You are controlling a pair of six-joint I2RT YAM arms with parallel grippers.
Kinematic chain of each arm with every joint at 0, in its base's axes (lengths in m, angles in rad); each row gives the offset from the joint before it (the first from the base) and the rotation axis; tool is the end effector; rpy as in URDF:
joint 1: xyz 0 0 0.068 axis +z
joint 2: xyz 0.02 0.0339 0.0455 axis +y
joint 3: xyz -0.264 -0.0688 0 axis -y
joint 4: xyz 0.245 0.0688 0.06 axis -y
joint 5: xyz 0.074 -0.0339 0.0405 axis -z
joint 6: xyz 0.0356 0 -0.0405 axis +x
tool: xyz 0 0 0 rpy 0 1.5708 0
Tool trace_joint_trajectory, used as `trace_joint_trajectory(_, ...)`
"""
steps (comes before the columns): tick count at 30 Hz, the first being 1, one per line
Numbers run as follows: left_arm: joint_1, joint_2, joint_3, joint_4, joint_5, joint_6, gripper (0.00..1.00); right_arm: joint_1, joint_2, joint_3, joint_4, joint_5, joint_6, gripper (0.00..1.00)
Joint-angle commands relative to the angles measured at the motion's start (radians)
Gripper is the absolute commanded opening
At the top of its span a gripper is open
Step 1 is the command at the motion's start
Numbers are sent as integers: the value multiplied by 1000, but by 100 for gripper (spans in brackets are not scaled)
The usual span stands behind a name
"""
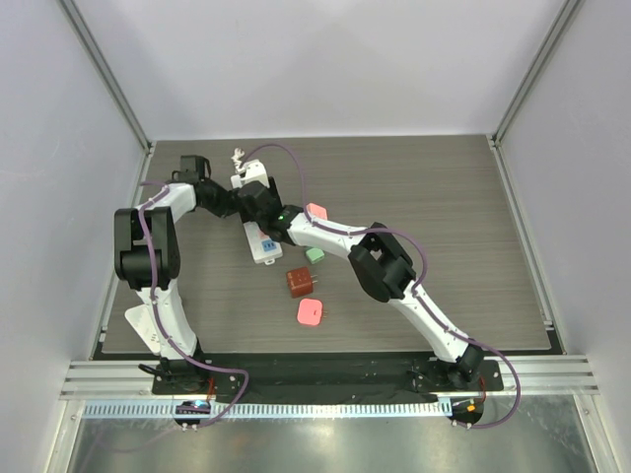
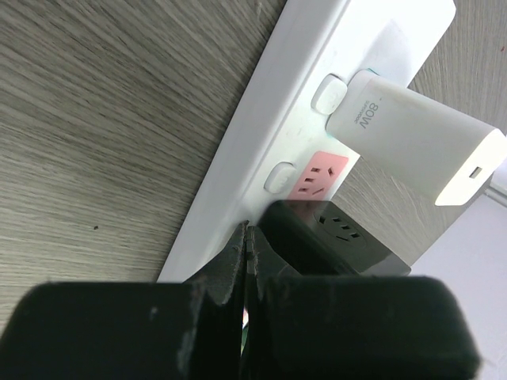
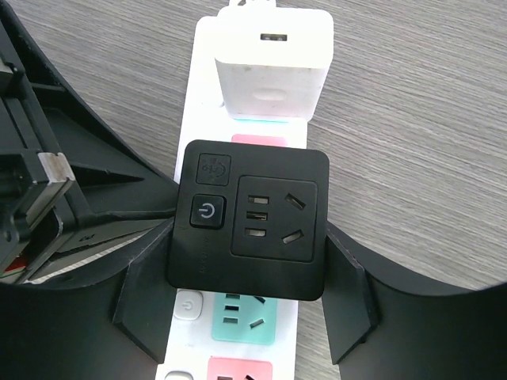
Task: Pull the plug off the socket
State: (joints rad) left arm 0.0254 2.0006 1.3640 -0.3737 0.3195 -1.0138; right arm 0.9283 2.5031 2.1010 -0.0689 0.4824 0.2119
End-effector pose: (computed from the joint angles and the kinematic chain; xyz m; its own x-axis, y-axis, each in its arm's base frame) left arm 0.4201 -0.0005 0.1648 -0.5688 -0.8206 -0.0552 -0.6432 0.4857 -0.5919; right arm 0.3577 0.4504 0.1823 -0.3629 -0.1739 -0.9155 -0.3940 0.9189 -0.0184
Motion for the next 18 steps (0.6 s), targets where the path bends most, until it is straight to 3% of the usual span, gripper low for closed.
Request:
trace_joint_trajectory(1, -16, 59, -23, -136, -122, 29, 0, 6, -4, 42, 63, -24, 3, 1)
trace_joint_trajectory(4, -16, 66, -23, -149, -146, 17, 0, 6, -26, 25, 99, -39, 12, 1)
trace_joint_trajectory(14, -16, 86, -3, -191, -195, 27, 0, -9, -208, -329, 469, -128, 113, 1)
trace_joint_trajectory(18, -16, 89, -3, -192, -194, 29, 0, -29, -220, -305, 445, -180, 149, 1)
